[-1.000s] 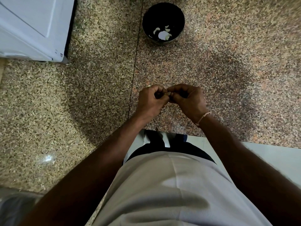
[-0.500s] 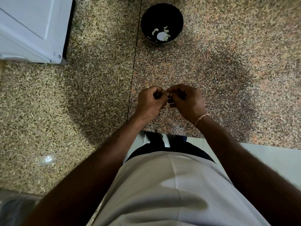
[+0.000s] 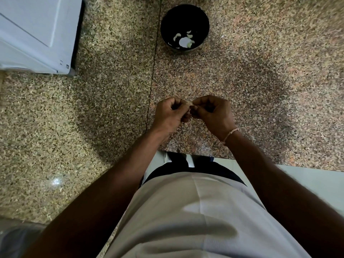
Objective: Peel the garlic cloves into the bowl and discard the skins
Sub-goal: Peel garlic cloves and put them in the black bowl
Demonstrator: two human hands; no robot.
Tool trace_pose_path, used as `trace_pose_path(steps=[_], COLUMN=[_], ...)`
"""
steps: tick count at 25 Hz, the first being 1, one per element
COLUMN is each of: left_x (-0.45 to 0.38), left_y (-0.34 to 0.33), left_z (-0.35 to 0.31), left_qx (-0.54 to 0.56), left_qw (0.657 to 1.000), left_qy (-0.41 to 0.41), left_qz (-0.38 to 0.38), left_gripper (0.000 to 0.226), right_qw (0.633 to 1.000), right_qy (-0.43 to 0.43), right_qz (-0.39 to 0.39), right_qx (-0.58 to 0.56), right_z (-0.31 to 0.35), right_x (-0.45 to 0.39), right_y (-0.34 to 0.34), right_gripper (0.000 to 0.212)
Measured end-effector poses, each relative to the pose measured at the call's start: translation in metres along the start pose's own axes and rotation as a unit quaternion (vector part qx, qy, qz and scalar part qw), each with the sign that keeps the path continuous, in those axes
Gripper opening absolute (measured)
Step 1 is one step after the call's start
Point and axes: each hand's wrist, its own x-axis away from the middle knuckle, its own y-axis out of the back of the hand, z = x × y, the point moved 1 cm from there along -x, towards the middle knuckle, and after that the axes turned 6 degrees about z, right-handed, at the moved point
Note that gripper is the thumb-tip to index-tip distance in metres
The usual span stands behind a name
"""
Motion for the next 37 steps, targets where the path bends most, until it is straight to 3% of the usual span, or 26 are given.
trace_pose_path(steps=[7, 16, 26, 32, 37], left_x=[0.0001, -0.0022, -0.0016, -0.0014, -0.0023], left_y=[-0.0007, -0.0012, -0.0017, -0.0046, -0.0053], left_z=[0.0012, 0.0027, 0.0053, 0.0069, 0.0072], left_qx=[0.032, -0.025, 0.019, 0.033, 0.037], left_qw=[0.999, 0.999, 0.998, 0.997, 0.998], left_qy=[-0.011, -0.026, -0.010, 0.007, 0.015], left_qz=[0.007, 0.011, 0.052, 0.072, 0.046], left_gripper=[0.008, 0.007, 0.011, 0.010, 0.009], right_qw=[1.000, 0.999, 0.994, 0.995, 0.995], right_qy=[-0.007, 0.017, -0.045, -0.046, -0.052], right_qz=[-0.010, -0.012, 0.023, 0.022, 0.005], right_qx=[0.002, 0.050, -0.099, -0.090, -0.089], right_z=[0.0002, 0.0014, -0.0017, -0.0010, -0.0041], right_x=[-0.0030, -0.0031, -0.0018, -0.0015, -0.0024], right_y=[0.0000, 0.0022, 0.0014, 0.0008, 0.0037], right_gripper=[0.012, 0.013, 0.015, 0.017, 0.016])
